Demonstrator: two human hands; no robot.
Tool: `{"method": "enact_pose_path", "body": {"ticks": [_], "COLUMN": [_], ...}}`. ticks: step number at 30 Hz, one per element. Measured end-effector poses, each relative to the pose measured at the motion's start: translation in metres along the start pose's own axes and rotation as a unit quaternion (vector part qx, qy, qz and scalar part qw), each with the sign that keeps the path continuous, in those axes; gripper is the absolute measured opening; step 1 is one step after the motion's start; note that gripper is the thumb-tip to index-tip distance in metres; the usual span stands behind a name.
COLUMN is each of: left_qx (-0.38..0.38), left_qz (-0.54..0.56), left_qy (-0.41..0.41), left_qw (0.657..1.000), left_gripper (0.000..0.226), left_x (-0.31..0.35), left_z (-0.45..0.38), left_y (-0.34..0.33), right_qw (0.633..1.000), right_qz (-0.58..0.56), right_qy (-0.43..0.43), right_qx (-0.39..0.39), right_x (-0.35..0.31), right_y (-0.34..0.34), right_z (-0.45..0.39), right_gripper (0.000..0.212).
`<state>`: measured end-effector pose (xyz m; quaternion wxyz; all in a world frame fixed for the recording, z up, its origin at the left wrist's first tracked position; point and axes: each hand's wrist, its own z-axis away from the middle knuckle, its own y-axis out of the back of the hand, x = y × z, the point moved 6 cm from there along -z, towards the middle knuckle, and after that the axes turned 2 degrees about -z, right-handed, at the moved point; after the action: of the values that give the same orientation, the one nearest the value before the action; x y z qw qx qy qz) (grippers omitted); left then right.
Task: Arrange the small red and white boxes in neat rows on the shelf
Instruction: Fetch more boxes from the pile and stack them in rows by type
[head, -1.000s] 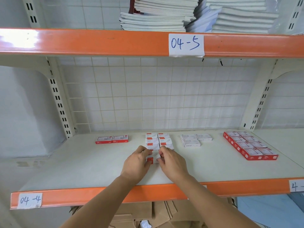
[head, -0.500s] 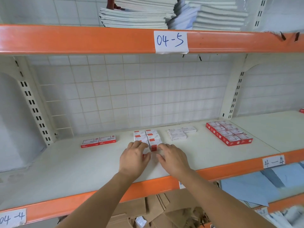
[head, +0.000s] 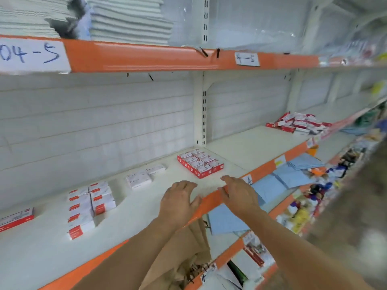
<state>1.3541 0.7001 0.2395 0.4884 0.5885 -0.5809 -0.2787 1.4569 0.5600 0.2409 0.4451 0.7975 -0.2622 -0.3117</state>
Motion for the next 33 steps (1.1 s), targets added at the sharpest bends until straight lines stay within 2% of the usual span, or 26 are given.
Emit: {"method": "enact_pose_path", "body": {"ticks": [9, 16, 22, 29, 33], "left_qx": [-0.048, -0.075, -0.101, -0.076, -0.068], "left_qz": [0.021, 0.043, 0.043, 0.065, 0.073], "left_qy": [-0.073, -0.103, -0.123, -0.154, -0.160], "left_qw": [0.996, 0.991, 0.986, 0.983, 0.982], "left_gripper": [0.045, 0.045, 0.046, 0.043, 0.042], "left_x": [0.158, 0.263, 0.310, 0.345, 0.352], "left_z": [-0.077, -0.123, -0.175, -0.261, -0.322], "left_y": [-0.079, -0.128, -0.172, -0.214, -0.230], "right_qw": [0.997, 0.992, 0.990, 0.986, 0.982], "right_qz": [0.066, 0.082, 0.072, 0.088, 0.091], "right_qy": [-0.045, -0.096, -0.122, -0.143, -0.160], "right_qx": [0.012, 0.002, 0.010, -0.011, -0.030], "right_x": [0.177, 0.287, 0.356, 0.426, 0.461], "right_y": [0.061, 0.092, 0.096, 0.093, 0.090], "right_z": [0.011, 0.013, 0.000, -0.050, -0.094], "right_gripper": [0.042, 0.044, 0.039, 0.041, 0.035]}}
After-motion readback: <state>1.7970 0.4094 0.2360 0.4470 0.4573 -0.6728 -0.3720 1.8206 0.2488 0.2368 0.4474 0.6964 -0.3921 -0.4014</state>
